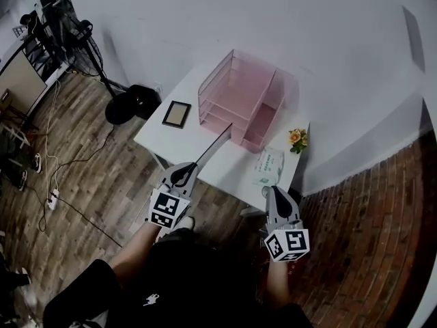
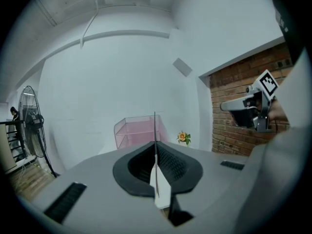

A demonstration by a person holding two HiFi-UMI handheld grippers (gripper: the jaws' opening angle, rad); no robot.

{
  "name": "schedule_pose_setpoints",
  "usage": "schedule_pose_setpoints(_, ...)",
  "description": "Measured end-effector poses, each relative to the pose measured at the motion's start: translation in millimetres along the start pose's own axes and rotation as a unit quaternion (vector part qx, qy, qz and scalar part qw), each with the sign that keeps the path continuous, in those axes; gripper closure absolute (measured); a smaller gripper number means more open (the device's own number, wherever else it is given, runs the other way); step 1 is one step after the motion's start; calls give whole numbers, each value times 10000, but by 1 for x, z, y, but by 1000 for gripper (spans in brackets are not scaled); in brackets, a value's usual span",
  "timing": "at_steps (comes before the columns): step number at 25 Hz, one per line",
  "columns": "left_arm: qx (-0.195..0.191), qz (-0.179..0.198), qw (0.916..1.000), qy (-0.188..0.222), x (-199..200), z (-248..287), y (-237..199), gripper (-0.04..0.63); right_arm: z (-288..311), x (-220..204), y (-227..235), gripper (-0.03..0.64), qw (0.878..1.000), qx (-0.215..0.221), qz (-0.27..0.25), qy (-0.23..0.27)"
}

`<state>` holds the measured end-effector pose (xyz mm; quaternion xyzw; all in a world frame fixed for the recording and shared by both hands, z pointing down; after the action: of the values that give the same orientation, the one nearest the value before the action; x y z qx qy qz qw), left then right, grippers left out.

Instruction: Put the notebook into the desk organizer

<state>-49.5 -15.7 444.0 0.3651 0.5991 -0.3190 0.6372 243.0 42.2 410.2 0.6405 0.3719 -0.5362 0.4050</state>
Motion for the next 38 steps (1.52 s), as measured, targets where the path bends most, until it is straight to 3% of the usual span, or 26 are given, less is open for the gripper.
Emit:
schedule_pose_setpoints(16,-919,-260,9954,-90,-26,53,-62,584,57,-3,-20,615,9971,-722,-168,-154)
schedule_pose_setpoints(25,-1523,-522,9868,-163,-44,60,-79,584,77,-6,-40,615,9937,-1049,-319,-226)
schedule_pose_setpoints(38,-1876,-623,9796,-354,-66,77,-102,584,100,-13,-55,615,9915,-1178,-406,-368)
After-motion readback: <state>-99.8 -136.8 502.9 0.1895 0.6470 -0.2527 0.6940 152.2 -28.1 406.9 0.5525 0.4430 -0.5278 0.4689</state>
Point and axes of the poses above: the fingertips, and each gripper's own axes: z forward along the fingers, y to its right, x out of its top, the point moved 8 cm from there along -z, backward along the fingers, and after that the axes turned 12 degrees about y, right-handed, at the moved point
